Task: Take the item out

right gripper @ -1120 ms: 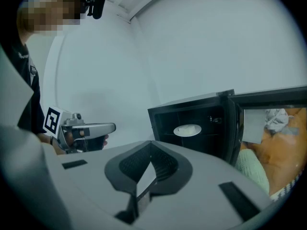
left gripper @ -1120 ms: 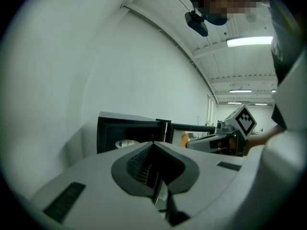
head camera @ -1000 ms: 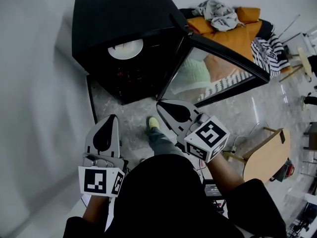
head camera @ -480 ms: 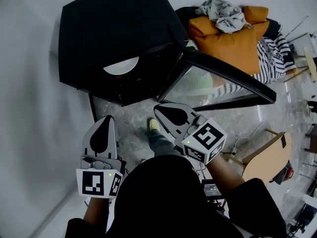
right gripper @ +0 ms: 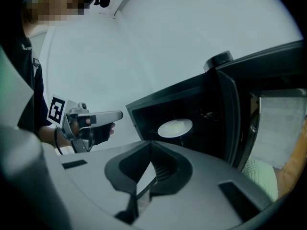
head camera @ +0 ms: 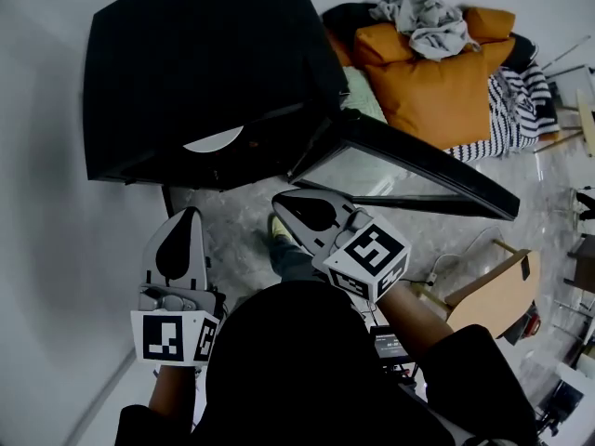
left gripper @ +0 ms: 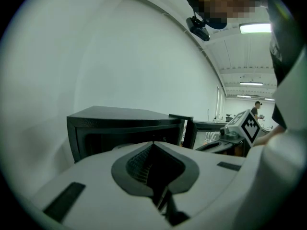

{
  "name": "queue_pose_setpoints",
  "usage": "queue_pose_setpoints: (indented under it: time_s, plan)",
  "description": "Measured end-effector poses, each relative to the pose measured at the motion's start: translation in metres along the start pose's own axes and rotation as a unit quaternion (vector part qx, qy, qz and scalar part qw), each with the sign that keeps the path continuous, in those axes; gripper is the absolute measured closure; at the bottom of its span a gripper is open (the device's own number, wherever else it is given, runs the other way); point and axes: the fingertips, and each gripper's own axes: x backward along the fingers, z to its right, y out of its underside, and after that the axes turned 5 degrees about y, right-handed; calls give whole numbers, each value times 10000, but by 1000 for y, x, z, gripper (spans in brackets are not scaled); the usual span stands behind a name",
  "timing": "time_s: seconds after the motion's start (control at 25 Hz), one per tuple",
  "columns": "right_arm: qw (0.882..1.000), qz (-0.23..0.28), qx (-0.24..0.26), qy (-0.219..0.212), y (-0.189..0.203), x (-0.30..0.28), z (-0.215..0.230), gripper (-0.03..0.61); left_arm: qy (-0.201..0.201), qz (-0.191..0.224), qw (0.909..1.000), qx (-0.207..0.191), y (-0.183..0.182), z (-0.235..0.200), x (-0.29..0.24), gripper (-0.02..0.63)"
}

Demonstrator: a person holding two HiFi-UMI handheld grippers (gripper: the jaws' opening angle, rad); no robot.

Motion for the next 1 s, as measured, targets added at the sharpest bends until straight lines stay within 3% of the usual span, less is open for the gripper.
queue_pose_setpoints:
  time_s: [0.64,1.0]
  plan:
    - [9991,-65,-272,-333,2,-14,7,574,-265,7,9996,-38,-4,-1,-22,604]
    - [9897,114,-1414,176,9,-40,21,574,-188,-5,9996,-204,-8,-12,-14,604]
